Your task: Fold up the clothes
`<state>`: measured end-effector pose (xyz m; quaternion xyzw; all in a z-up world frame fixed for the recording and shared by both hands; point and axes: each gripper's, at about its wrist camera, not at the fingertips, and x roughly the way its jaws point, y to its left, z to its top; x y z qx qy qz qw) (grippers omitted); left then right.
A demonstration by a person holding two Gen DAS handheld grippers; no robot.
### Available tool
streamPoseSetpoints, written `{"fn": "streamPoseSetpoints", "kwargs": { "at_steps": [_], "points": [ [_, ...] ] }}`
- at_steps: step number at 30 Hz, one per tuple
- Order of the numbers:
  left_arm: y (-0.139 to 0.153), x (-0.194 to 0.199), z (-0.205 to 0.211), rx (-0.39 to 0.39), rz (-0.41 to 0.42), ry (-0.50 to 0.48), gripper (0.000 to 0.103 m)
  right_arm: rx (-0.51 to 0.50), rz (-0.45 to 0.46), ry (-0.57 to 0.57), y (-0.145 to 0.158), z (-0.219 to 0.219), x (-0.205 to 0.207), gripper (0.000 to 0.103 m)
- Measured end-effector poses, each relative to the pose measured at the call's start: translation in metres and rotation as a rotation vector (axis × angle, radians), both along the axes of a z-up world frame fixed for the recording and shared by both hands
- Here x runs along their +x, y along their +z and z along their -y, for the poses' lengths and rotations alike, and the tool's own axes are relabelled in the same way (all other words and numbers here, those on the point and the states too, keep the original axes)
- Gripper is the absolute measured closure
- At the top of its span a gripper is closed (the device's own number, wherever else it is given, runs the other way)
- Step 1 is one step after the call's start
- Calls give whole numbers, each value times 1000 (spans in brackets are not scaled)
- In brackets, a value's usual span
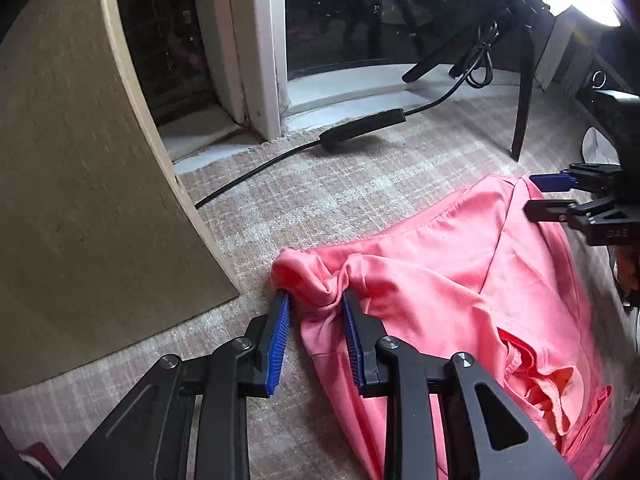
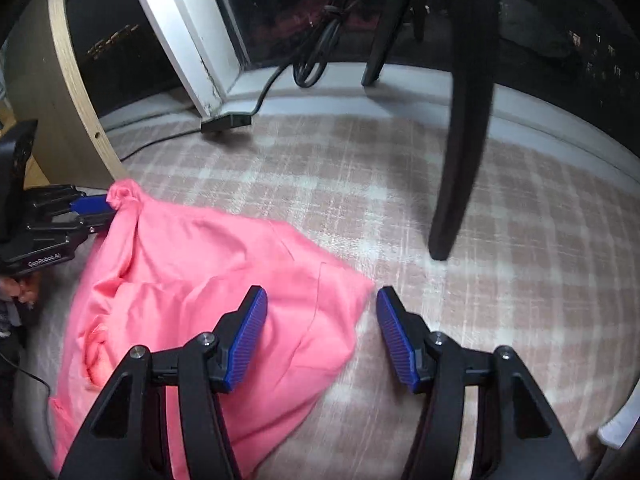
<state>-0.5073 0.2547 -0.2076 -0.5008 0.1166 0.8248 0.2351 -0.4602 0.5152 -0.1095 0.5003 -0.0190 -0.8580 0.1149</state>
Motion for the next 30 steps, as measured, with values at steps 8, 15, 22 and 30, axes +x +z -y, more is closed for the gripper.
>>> {"fn": "streamPoseSetpoints", "kwargs": {
  "at_steps": [8,15,22,30],
  "points": [
    [-2,0,-5,22,-21,-37,96,-48,-20,48,3,4,2,96],
    [40,18,4,110,-72,-39,97,-97,-112,38,59,9,31,97],
    [128,101,35,196,-170,-97,97,-76,-215,87,138,31,113,97],
    [149,232,60,228,-175,-160,97,-63,-203,91,138,38,229,97]
  ]
}}
